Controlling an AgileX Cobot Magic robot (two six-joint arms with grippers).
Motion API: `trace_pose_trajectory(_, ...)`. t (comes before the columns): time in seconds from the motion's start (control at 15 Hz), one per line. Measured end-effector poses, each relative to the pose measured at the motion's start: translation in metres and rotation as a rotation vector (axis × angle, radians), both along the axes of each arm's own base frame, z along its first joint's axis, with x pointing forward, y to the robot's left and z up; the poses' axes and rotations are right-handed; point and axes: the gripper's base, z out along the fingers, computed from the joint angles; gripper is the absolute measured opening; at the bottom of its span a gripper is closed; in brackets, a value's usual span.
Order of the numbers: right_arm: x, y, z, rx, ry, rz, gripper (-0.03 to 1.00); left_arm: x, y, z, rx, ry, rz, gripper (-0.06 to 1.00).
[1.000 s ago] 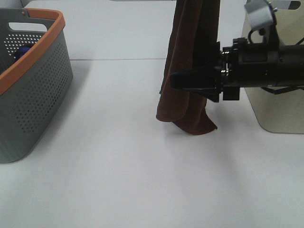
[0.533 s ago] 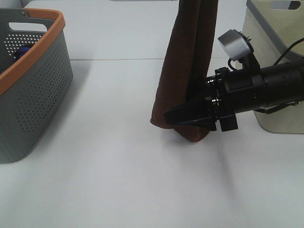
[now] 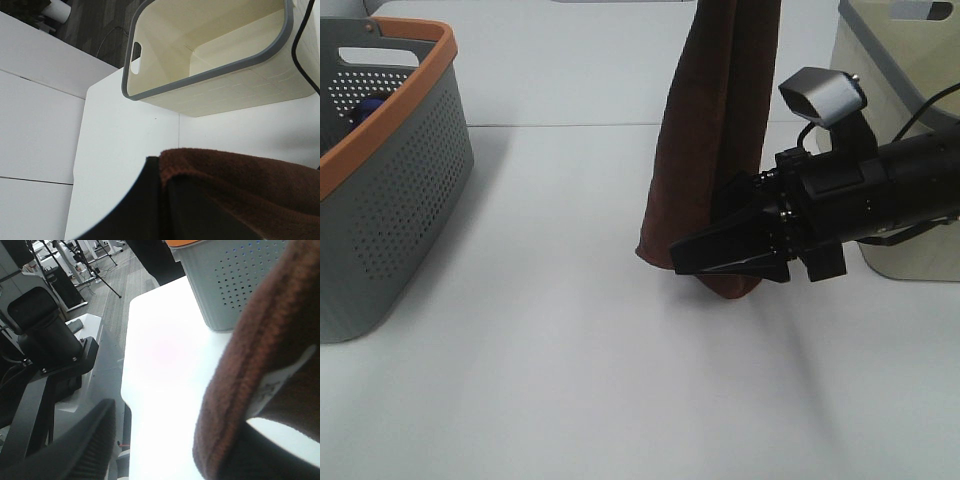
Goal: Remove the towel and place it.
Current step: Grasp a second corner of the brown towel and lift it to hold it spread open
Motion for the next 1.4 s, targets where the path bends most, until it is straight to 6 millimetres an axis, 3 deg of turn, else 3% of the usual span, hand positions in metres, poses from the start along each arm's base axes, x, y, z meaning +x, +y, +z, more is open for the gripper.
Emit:
trace_pose_trajectory(0.67,0.004,-0.001,-0.001,-0.014,0.005,-0.056,0.52,0.000,0.000,0.000,-0.001,-0.001,0.000,0.00)
trace_pose_trajectory(0.8,0.007,-0.003,-0.003,-0.040,-0.001,-0.087,0.41,0.000,0.000,0.000,-0.001,-0.001,0.000,0.00)
trace_pose_trajectory(1.07,0.009,-0.004,-0.004,-0.051,0.006,-0.113,0.02,0.000,0.000,0.000,-0.001,0.000,0.001,0.00)
trace_pose_trajectory(1.33,0.011,-0.008,-0.001,-0.115,0.065,-0.199,0.02,0.002,0.002,-0.001,0.007,0.005,0.034,0.00)
trace_pose_trajectory(1.4,0.012,-0.016,0.019,-0.216,0.017,-0.252,0.02,0.005,0.006,-0.002,0.022,0.011,0.086,0.00)
